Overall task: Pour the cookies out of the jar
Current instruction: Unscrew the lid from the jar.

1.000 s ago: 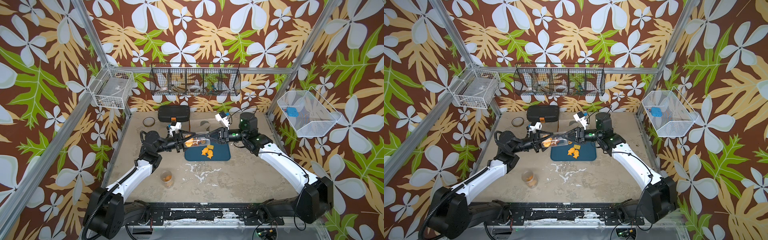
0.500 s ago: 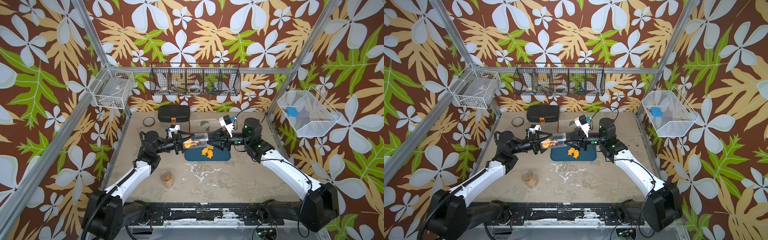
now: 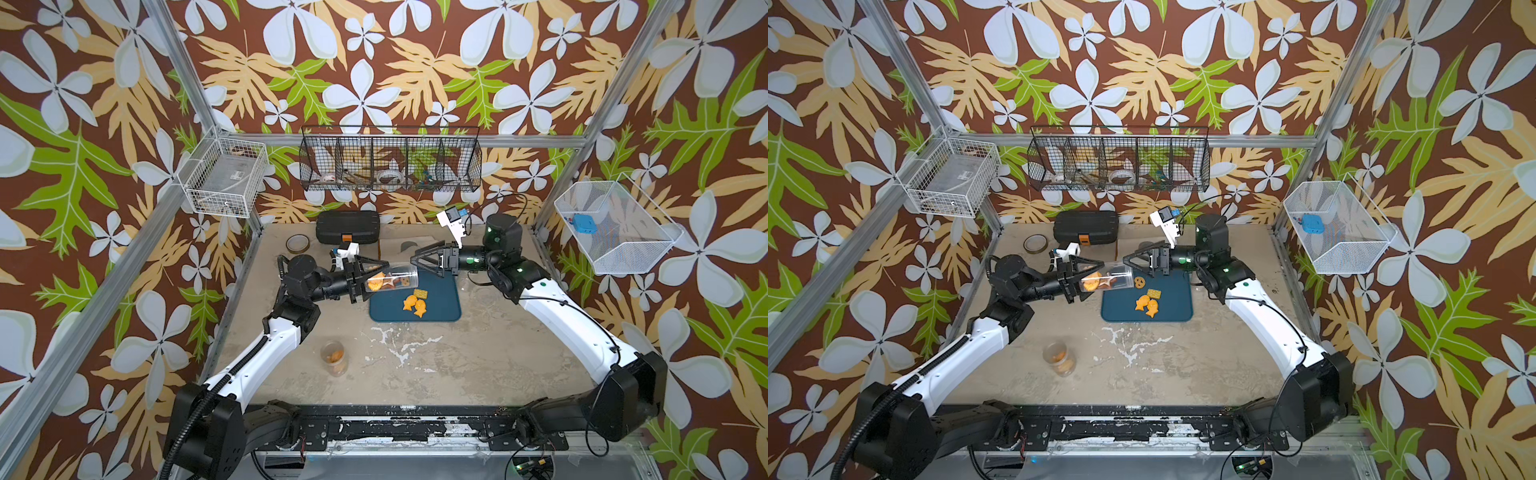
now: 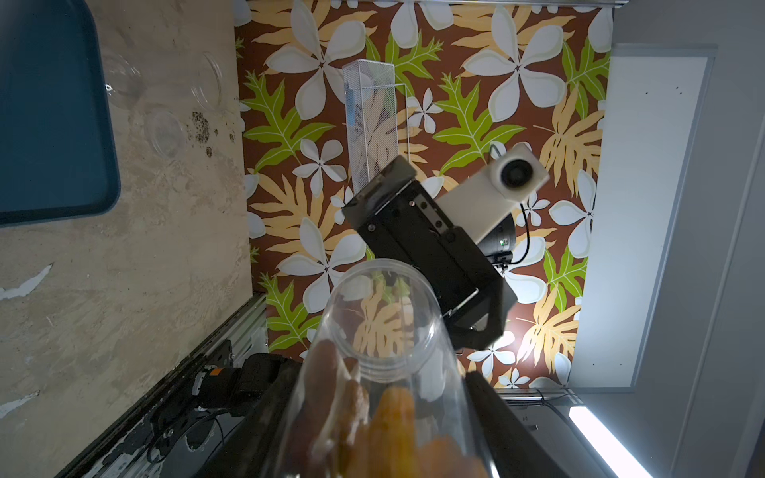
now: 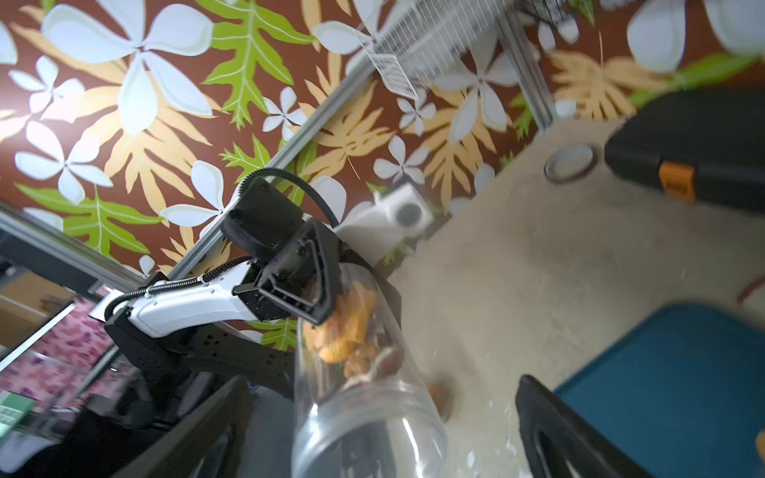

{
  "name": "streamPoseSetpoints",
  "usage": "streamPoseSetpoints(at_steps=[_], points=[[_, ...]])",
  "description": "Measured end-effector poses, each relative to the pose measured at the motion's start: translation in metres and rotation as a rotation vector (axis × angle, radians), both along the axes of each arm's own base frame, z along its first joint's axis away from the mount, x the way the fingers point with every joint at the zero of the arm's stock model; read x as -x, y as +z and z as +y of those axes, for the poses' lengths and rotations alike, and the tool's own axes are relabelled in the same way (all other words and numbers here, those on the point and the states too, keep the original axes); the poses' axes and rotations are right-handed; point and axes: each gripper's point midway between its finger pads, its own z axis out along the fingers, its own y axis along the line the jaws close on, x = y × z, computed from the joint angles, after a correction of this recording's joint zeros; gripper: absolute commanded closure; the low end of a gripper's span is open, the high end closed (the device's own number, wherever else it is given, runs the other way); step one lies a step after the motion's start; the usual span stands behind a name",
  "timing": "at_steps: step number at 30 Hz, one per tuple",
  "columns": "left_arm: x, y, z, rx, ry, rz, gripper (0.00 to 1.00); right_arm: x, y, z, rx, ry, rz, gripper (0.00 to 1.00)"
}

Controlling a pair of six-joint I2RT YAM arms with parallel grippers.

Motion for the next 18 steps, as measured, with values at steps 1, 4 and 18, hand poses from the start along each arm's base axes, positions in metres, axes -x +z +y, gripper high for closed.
streamPoseSetpoints(at_steps=[1, 4, 18], points=[[0.0, -0.001, 0.0, -0.006, 0.001, -0.007, 0.43, 0.005, -0.006, -0.002, 0.005, -0.003, 0.085, 0.0], [0.0, -0.004, 0.001, -0.013, 0.002, 0.007, 0.43, 0.027, -0.009, -0.006, -0.015, 0.017, 0.237, 0.0], [0.002, 0.001, 0.002, -0.003, 0.003, -0.013, 0.43, 0.049, -0.009, 0.006, -0.051, 0.085, 0.423, 0.11]])
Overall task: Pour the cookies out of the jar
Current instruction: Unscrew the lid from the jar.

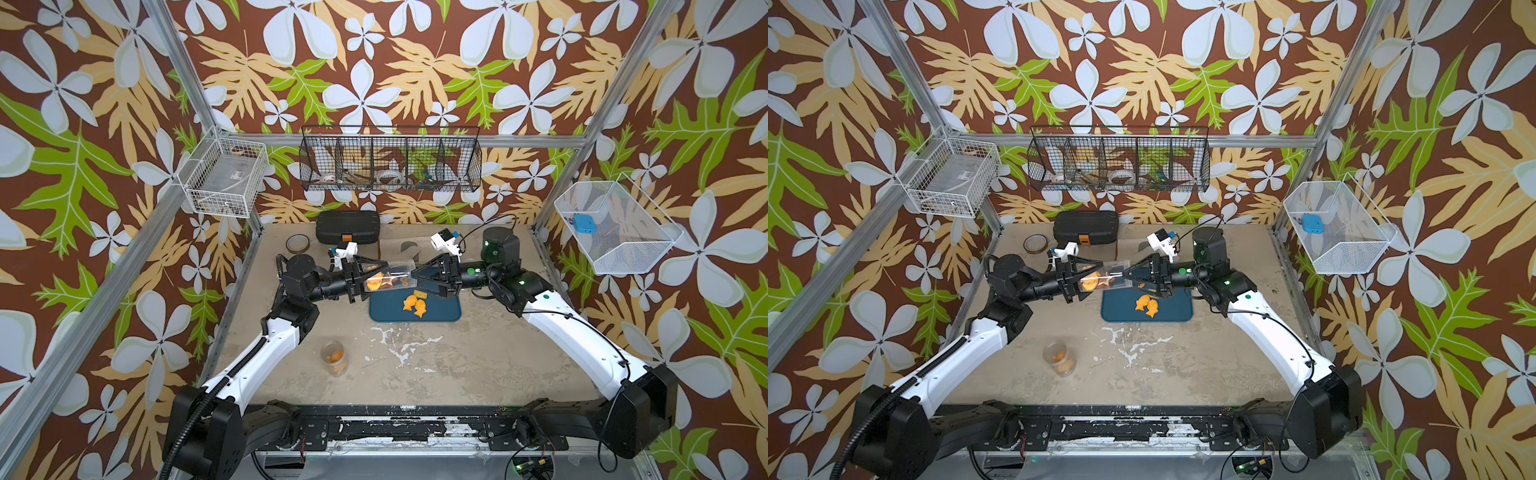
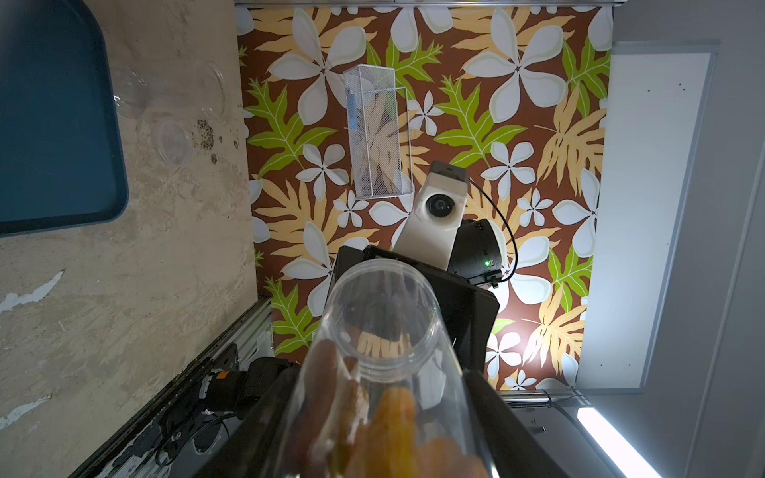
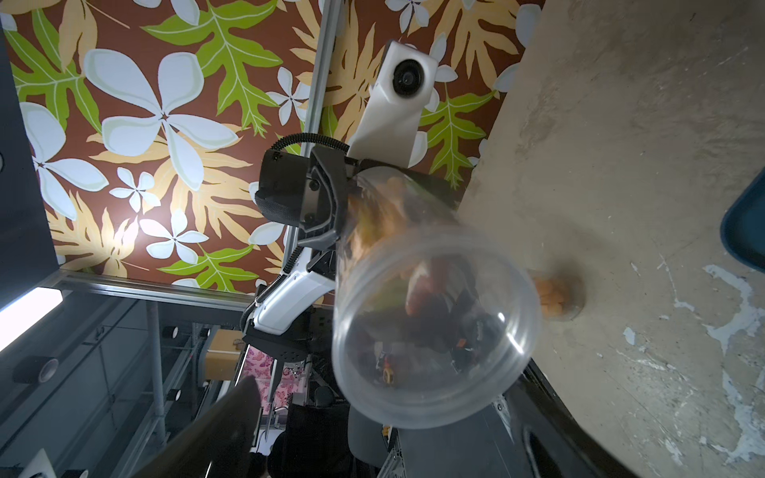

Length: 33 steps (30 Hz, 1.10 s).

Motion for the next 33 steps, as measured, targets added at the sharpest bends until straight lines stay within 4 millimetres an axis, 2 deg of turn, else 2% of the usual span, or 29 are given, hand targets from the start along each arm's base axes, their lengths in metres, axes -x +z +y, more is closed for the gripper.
streamPoseSetpoints(at_steps=[5, 10, 16, 33], points=[[0.002, 0.001, 0.001, 0.009, 0.001, -0.007, 0.42, -0.002, 0.0, 0.001, -0.004, -0.001, 0.014, 0.12], [0.002, 0.001, 0.001, 0.016, -0.001, -0.002, 0.42, -0.005, 0.001, 0.003, -0.012, -0.002, 0.0, 0.06], [0.003, 0.003, 0.001, 0.023, -0.002, -0.008, 0.42, -0.009, -0.002, 0.004, -0.01, -0.009, 0.001, 0.08], [0.006, 0.002, 0.001, 0.029, -0.009, 0.002, 0.42, -0.011, 0.004, 0.005, -0.039, -0.005, -0.004, 0.12]])
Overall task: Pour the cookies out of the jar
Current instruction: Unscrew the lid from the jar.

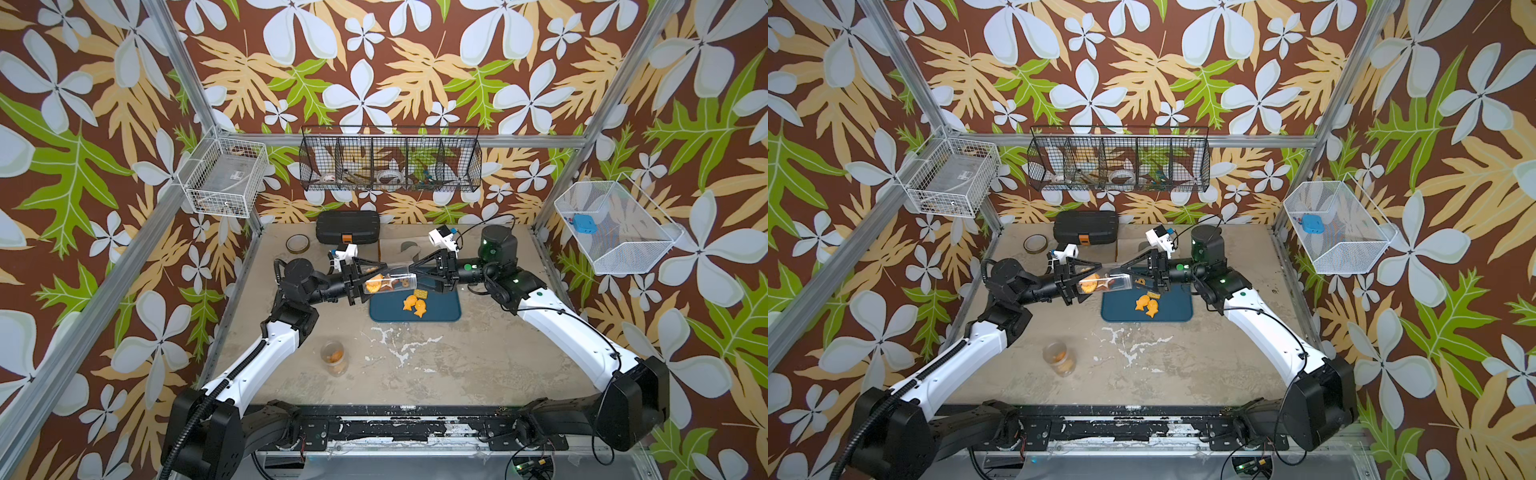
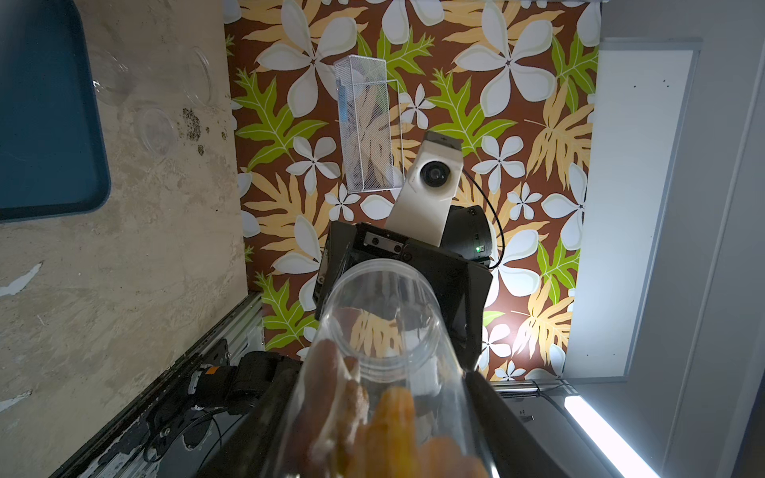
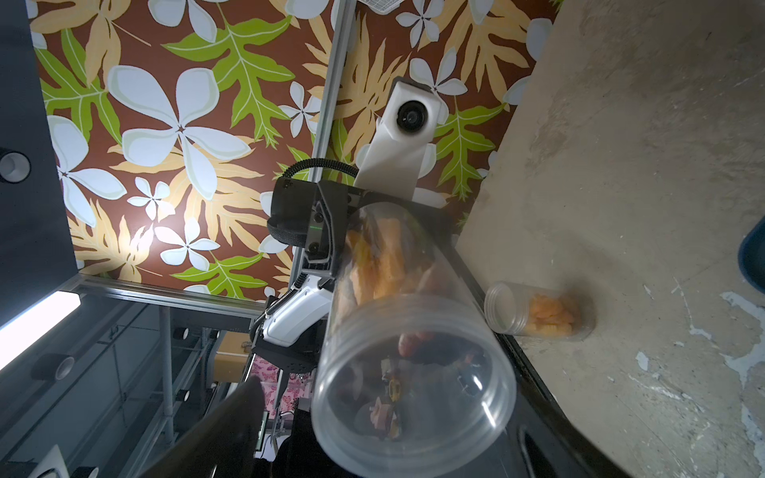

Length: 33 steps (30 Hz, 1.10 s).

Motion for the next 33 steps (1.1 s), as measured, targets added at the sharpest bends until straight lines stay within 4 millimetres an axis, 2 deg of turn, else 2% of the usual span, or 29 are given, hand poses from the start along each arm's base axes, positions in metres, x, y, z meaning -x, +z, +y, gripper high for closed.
streamPoseSetpoints(at_steps=[11, 18, 25, 33], points=[[0.0, 0.0, 0.0, 0.002, -0.003, -0.007, 0.42, 0.004, -0.002, 0.001, -0.011, 0.018, 0.012, 0.17], [0.0, 0.004, -0.001, 0.009, -0.009, -0.024, 0.42, 0.004, -0.004, 0.001, -0.009, 0.016, 0.019, 0.38], [0.0, 0.004, -0.001, 0.007, -0.011, -0.024, 0.42, 0.003, -0.004, 0.0, -0.006, 0.016, 0.012, 0.44], [0.003, 0.017, 0.001, 0.047, -0.003, -0.09, 0.42, 0.003, 0.015, 0.0, 0.007, 0.015, -0.167, 0.49]])
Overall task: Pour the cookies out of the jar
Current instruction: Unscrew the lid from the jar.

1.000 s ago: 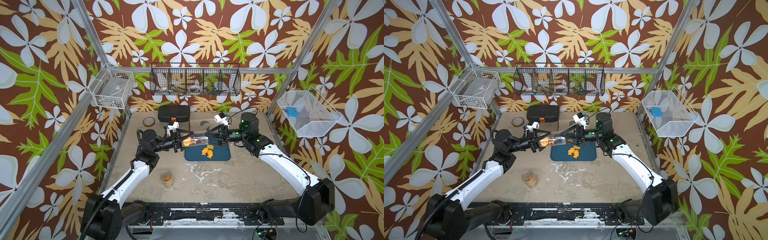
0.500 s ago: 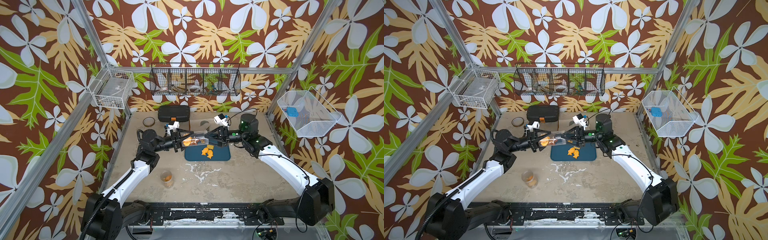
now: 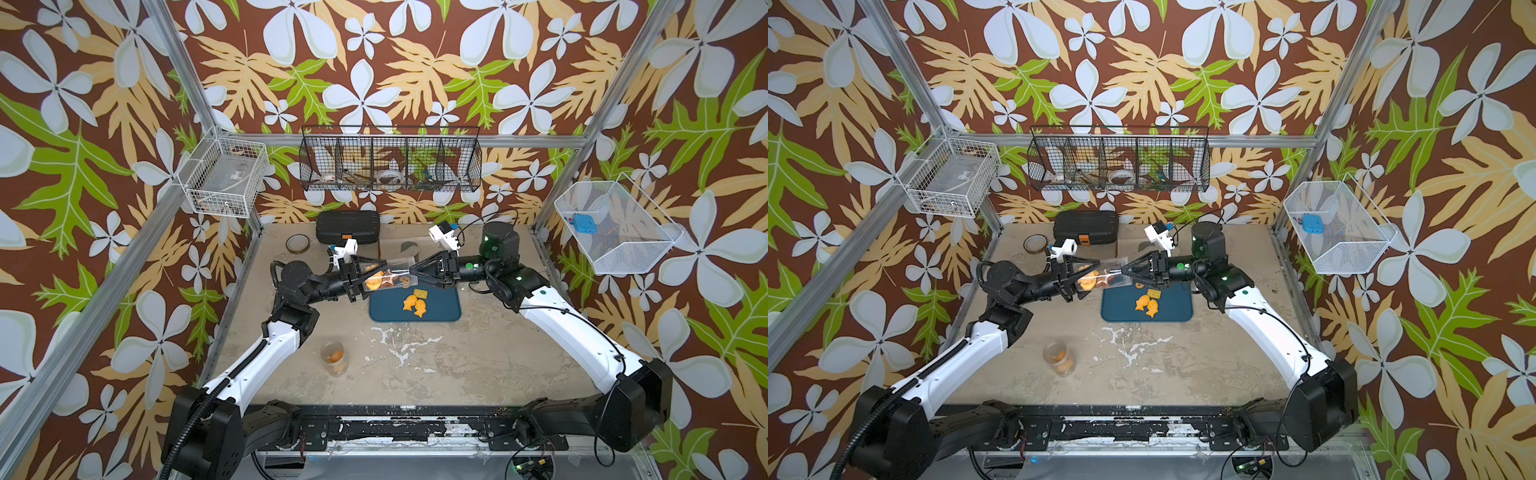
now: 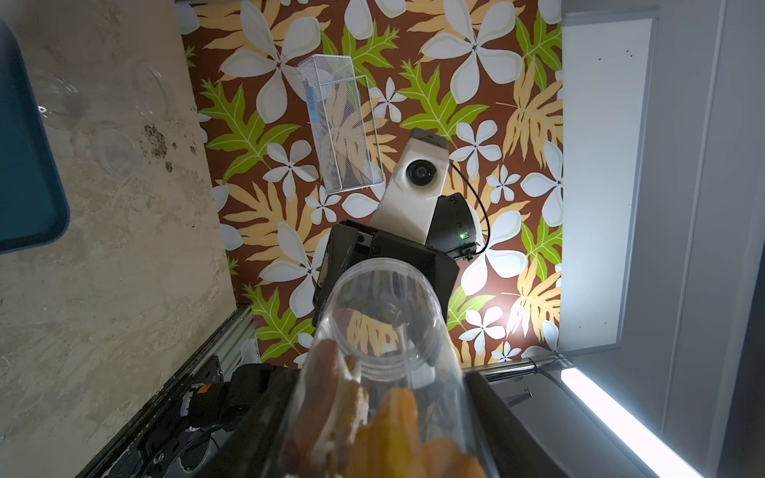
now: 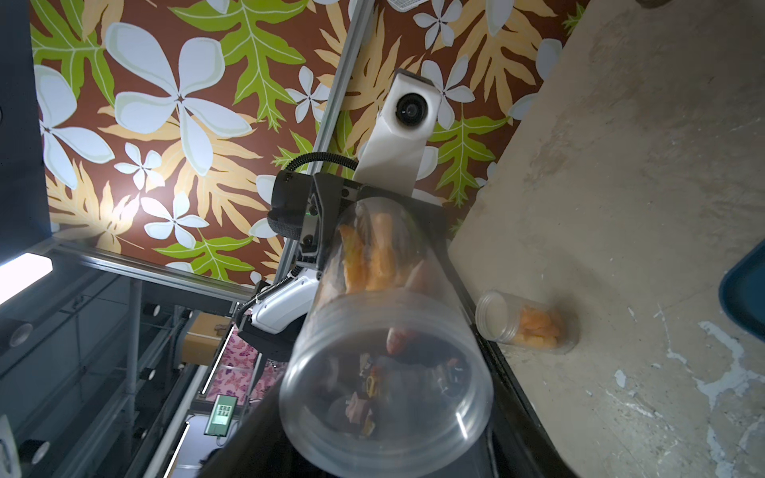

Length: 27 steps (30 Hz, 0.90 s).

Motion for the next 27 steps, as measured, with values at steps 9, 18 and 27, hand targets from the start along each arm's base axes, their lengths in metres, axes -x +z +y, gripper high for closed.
streamPoseSetpoints(at_steps=[9, 18, 27], points=[[0.004, 0.002, 0.001, 0.024, -0.009, 0.027, 0.42, 0.003, 0.001, -0.003, -0.009, 0.001, -0.342, 0.59], [0.008, 0.001, -0.001, 0.026, -0.033, 0.043, 0.42, 0.008, 0.001, -0.006, -0.006, -0.006, -0.749, 0.61], [0.008, -0.007, 0.0, 0.02, -0.05, 0.081, 0.42, 0.016, -0.011, 0.003, 0.142, -0.035, -1.316, 0.63]])
